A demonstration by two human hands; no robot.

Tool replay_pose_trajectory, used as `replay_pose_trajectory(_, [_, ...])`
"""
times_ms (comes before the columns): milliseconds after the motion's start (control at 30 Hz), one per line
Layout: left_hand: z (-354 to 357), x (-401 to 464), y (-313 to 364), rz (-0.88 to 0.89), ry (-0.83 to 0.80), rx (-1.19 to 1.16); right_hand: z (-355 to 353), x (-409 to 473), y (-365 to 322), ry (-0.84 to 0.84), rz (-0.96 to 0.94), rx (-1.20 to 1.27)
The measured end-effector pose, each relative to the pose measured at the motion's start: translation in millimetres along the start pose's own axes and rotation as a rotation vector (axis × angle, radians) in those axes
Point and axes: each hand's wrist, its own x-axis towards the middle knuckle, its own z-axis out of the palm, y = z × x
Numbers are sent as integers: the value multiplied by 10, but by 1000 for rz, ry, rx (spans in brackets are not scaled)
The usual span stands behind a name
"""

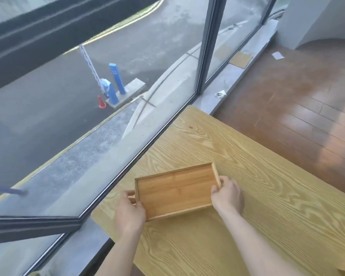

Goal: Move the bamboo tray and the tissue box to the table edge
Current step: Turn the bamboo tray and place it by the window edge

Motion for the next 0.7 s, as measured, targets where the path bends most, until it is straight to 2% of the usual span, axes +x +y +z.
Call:
replay_pose_trajectory(133, [-43,135,-161,-70,47,-51,149,221,-543,-43,-148,-60])
replay_pose_trajectory(300, [9,233,-225,-133,73,-108,303,460,-955,-125,-242,-119])
replay_pose_trajectory(500, [69,331,-192,-180,78,-128,466,677,-1155,-175,-331,-138])
replay_pose_trajectory(700, [99,394,-182,-140,80,-120,590,817,-1169,-219,-386,-136])
